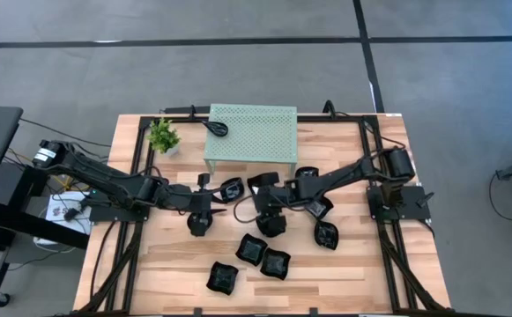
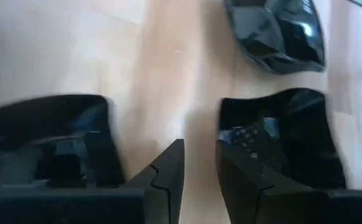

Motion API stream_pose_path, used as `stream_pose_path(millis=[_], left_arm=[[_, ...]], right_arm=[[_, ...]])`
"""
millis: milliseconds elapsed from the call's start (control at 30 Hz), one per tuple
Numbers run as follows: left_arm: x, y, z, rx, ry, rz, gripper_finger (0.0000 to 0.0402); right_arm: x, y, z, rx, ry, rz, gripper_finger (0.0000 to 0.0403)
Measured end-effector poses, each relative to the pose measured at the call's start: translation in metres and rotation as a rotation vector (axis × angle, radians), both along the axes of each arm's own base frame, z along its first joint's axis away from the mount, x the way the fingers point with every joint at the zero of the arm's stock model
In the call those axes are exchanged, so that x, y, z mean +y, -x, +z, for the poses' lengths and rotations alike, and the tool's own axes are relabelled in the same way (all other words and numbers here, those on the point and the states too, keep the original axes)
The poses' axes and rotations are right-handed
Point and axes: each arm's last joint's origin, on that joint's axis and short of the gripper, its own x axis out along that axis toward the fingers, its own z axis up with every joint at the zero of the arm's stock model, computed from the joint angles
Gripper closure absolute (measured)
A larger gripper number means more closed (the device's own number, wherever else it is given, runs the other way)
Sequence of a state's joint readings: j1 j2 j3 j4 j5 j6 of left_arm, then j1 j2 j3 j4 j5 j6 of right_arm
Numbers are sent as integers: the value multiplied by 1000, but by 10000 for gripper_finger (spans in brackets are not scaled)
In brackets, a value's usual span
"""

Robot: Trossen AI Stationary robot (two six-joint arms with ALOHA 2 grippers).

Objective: Pick & Place Mini shaped plates
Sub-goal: Put the distorted square plate on the shelf

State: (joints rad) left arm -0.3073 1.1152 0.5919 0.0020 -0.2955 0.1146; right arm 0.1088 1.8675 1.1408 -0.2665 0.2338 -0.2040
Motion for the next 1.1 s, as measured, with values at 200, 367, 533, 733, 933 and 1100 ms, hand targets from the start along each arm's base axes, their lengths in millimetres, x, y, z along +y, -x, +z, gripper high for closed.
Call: stream_pose_path(millis=[200,367,533,733,933,1100], left_arm=[[0,0,0,2,0,0,316],[0,0,0,2,6,3,316],[0,0,0,1,23,12,316],[0,0,0,1,45,23,316],[0,0,0,0,47,24,316],[0,0,0,-2,47,24,316]], right_arm=[[-9,-2,2,-21,11,-4,317],[-10,-3,3,-23,26,9,317],[-10,-6,6,-58,108,35,317],[-25,-5,4,-34,81,-32,317],[-30,-4,3,-25,8,-21,317],[-27,-4,3,-23,6,-13,317]])
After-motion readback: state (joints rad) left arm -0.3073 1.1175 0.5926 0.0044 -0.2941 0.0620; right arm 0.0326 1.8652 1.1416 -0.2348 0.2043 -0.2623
